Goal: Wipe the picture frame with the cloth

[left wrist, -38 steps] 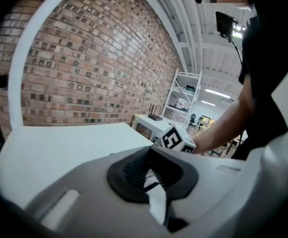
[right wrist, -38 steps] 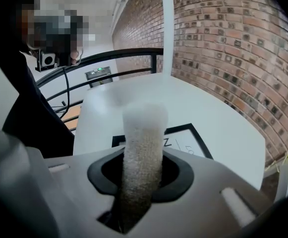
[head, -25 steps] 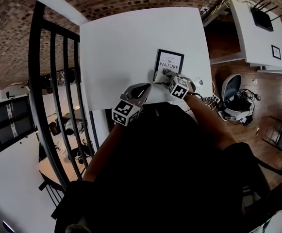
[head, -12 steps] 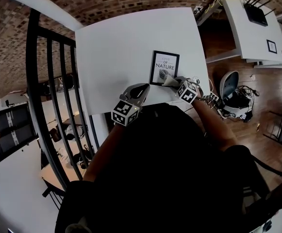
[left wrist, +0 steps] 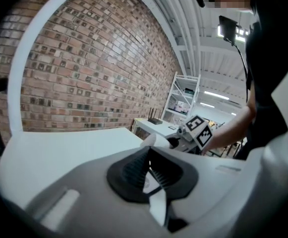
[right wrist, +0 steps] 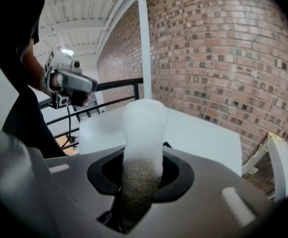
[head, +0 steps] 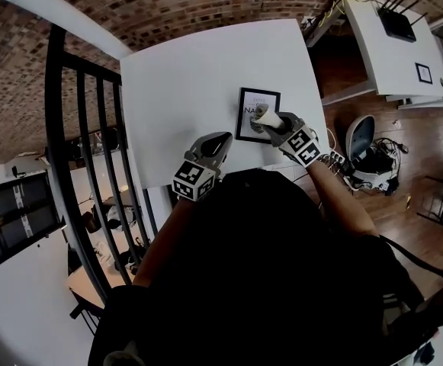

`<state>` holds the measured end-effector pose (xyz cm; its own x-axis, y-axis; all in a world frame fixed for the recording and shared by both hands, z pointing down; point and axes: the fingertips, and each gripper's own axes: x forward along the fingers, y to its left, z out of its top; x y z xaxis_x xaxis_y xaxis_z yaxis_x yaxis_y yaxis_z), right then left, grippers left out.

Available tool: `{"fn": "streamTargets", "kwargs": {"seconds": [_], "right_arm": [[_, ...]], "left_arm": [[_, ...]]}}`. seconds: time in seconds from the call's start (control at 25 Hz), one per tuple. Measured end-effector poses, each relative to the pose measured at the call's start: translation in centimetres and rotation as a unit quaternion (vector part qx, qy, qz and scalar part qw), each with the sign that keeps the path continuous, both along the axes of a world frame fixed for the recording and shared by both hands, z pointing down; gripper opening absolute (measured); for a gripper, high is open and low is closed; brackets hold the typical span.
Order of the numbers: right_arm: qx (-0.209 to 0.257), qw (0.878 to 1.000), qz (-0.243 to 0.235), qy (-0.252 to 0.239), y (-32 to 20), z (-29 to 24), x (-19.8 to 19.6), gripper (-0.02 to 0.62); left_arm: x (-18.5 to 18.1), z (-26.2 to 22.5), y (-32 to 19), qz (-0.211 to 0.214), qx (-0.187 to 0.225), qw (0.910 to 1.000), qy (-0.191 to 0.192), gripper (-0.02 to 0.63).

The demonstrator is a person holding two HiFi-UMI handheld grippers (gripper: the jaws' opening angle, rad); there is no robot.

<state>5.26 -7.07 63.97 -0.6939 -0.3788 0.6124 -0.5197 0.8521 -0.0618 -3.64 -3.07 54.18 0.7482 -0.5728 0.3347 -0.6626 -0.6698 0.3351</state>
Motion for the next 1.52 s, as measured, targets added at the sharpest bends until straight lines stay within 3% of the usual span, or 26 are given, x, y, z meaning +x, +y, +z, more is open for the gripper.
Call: {"fn": "streamTargets", "kwargs": {"seconds": [0.28,0.6,0.88,1.52], "right_arm": [[0.070,0.992,0.006,-0.103,-0.5,-10.2,-1.5,0.110],[0.120,0.965,0.029,-0.231,0.4,-20.8,-2.1,0.110],[0.142,0.962,0.031,-0.233,-1.2,-21.4,-2.5,0.108],[0.127,0.966,0.006,-0.226,0.3,-21.0,-2.7,0.107]], "left_arm": [[-0.1,-4.8,-1.3,-0.007,0.061,0.9975,0.035,0.002],[1.2,-8.7,-1.0,0.015,0.122,0.9910,0.053,0.002],[0.8,-9.3,-2.6,0.019,0.136,0.9888,0.060,0.002],[1.6,-9.4,-1.9,0.010,0.131,0.9901,0.050,0.002]]}}
